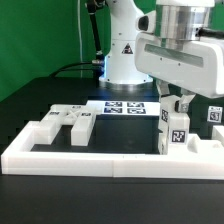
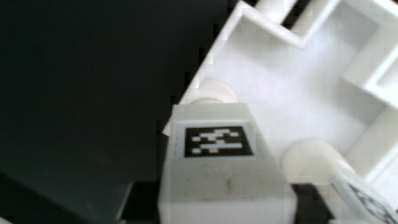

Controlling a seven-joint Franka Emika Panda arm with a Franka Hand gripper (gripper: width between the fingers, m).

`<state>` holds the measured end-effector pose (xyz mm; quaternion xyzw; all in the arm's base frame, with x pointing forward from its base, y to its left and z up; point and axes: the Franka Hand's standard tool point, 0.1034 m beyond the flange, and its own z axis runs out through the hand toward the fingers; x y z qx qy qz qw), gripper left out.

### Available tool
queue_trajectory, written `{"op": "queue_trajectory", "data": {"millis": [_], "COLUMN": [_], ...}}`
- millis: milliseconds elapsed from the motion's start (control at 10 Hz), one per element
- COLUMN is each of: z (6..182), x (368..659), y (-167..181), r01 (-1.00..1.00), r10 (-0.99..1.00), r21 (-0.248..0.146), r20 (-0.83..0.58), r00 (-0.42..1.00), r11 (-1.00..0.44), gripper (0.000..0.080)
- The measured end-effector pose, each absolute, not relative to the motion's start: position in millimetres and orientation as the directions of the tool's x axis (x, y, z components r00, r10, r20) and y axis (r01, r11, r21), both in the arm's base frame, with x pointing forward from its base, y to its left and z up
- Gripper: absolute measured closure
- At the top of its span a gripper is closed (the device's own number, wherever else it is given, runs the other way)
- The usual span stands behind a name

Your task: Assemble chair

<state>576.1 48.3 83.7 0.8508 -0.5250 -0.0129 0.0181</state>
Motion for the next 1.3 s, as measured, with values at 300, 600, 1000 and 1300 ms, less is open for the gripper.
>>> {"op": "queue_trajectory", "data": {"millis": [300, 600, 1000, 1300], "z": [83.5, 83.0, 82.5, 81.8], "x": [576.1, 576.0, 575.5, 575.3], "y": [47.9, 47.1, 46.4, 46.7], "r01": [-0.954, -0.995, -0.984, -0.967], "r10": [-0.955, -0.996, -0.984, -0.968], "r21": [0.045, 0.043, 0.039, 0.038], "r20": [0.004, 0.012, 0.017, 0.021], "r00": [0.298, 0.091, -0.175, -0.252], "r11": [-0.298, -0.090, 0.176, 0.252], "gripper": [0.0509, 0.0509, 0.0509, 0.0405]}}
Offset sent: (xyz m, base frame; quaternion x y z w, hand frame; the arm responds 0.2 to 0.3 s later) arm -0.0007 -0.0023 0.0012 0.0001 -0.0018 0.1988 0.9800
